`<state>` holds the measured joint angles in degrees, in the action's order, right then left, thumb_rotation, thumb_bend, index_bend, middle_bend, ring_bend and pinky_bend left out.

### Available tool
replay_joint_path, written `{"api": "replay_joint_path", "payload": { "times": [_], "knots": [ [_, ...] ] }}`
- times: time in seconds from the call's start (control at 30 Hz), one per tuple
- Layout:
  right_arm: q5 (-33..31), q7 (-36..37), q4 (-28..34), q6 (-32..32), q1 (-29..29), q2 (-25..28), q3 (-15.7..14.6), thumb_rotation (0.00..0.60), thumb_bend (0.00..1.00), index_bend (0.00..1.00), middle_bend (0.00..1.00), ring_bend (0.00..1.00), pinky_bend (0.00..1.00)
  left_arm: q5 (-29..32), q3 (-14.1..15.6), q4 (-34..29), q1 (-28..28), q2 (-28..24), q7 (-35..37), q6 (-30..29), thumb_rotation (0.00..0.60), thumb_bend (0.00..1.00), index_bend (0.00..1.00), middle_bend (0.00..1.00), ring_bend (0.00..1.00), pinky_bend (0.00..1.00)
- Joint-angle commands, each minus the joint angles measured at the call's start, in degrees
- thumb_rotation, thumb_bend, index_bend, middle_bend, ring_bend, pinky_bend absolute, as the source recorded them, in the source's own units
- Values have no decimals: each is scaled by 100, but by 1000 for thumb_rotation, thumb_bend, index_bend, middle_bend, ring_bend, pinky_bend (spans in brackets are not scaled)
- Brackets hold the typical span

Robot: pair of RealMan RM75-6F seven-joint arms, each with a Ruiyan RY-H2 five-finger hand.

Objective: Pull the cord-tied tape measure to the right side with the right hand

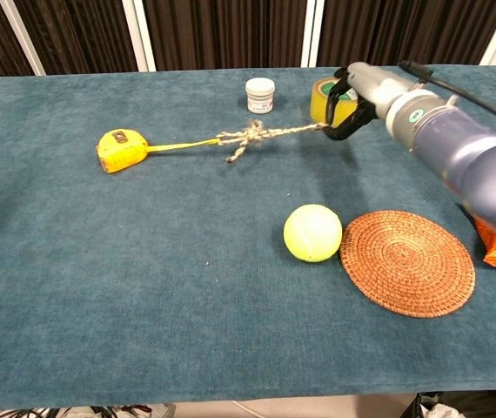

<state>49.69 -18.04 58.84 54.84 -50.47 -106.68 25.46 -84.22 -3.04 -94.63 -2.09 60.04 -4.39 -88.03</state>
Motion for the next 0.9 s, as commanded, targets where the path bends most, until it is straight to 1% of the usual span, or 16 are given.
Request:
{"api": "replay_joint_path", "payload": {
  "times": [0.03, 0.2, 0.37, 0.53, 0.7, 0.77, 0.9],
  "knots": [
    [-1, -52, 42, 13, 75, 208, -8, 600, 451, 640, 0, 42, 141, -1, -1, -1, 0, 3, -17, -3, 600, 304, 106, 0, 0, 0],
    [8, -18, 179, 36, 256, 550, -50, 600, 450, 640, 0, 42, 141, 4, 2, -10, 11, 11, -43, -18, 600, 304, 106, 0, 0, 0],
    [113, 116, 446, 60, 621, 1146, -204, 600, 452, 640, 0, 42, 141, 6, 3, -18, 20, 26, -101, -34, 600, 304, 106, 0, 0, 0],
    [157, 230, 591, 55, 802, 1477, -265, 600, 453, 640, 0, 42, 141, 16, -3, -23, 28, 31, -104, -49, 600, 304, 106, 0, 0, 0],
    [115, 341, 552, 3, 953, 1867, -260, 600, 453, 640, 0, 42, 141, 10, -1, -21, 34, 37, -138, -60, 600, 304, 106, 0, 0, 0],
    [43, 385, 423, -36, 1072, 2081, -269, 600, 453, 640, 0, 42, 141, 8, -4, -23, 44, 45, -155, -84, 600, 304, 106, 0, 0, 0],
    [-6, 457, 249, -117, 1169, 2280, -294, 600, 451, 640, 0, 42, 141, 7, -1, -19, 48, 53, -188, -89, 600, 304, 106, 0, 0, 0]
  ]
}}
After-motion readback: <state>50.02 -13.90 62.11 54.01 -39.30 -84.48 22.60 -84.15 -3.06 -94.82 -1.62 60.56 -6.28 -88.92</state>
